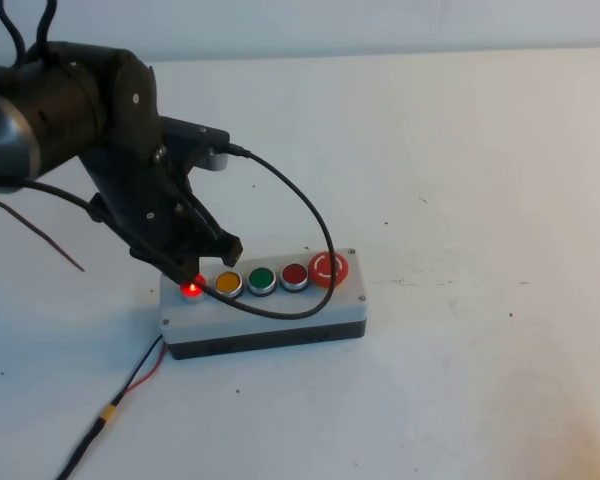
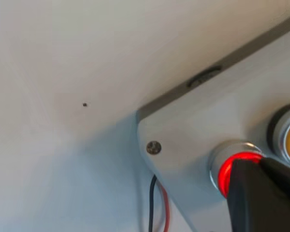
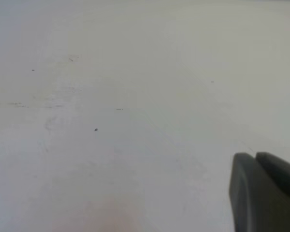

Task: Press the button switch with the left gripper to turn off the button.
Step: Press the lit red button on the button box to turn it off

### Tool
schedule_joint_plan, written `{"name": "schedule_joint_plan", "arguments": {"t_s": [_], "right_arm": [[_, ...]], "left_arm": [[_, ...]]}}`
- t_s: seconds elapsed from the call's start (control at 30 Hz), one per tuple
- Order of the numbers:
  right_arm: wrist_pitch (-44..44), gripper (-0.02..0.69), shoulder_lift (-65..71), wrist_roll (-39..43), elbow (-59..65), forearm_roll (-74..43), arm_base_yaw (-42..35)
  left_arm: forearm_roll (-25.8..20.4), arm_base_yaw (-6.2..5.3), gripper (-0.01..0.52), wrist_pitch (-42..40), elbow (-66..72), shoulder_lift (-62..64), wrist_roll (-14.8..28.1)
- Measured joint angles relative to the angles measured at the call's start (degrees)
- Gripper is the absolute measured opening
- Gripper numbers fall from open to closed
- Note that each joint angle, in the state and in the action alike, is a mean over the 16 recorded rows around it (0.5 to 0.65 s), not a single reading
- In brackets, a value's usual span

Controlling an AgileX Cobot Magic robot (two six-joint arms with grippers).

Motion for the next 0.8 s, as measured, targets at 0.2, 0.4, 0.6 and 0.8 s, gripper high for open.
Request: {"name": "schedule_joint_plan", "arguments": {"t_s": [0.2, 0.4, 0.6, 0.8], "right_arm": [[0.0, -0.016, 0.0, 0.0, 0.0, 0.0, 0.0], [0.0, -0.016, 0.0, 0.0, 0.0, 0.0, 0.0], [0.0, -0.016, 0.0, 0.0, 0.0, 0.0, 0.0], [0.0, -0.016, 0.0, 0.0, 0.0, 0.0, 0.0]], "left_arm": [[0.6, 0.00, -0.002, -0.6, -0.4, 0.6, 0.0], [1.0, 0.00, -0.002, -0.2, -0.9, 1.3, 0.0], [1.1, 0.00, -0.002, 0.4, -1.3, 1.9, 0.2], [1.1, 0.00, -0.002, 0.1, -1.3, 1.4, 0.9]]}}
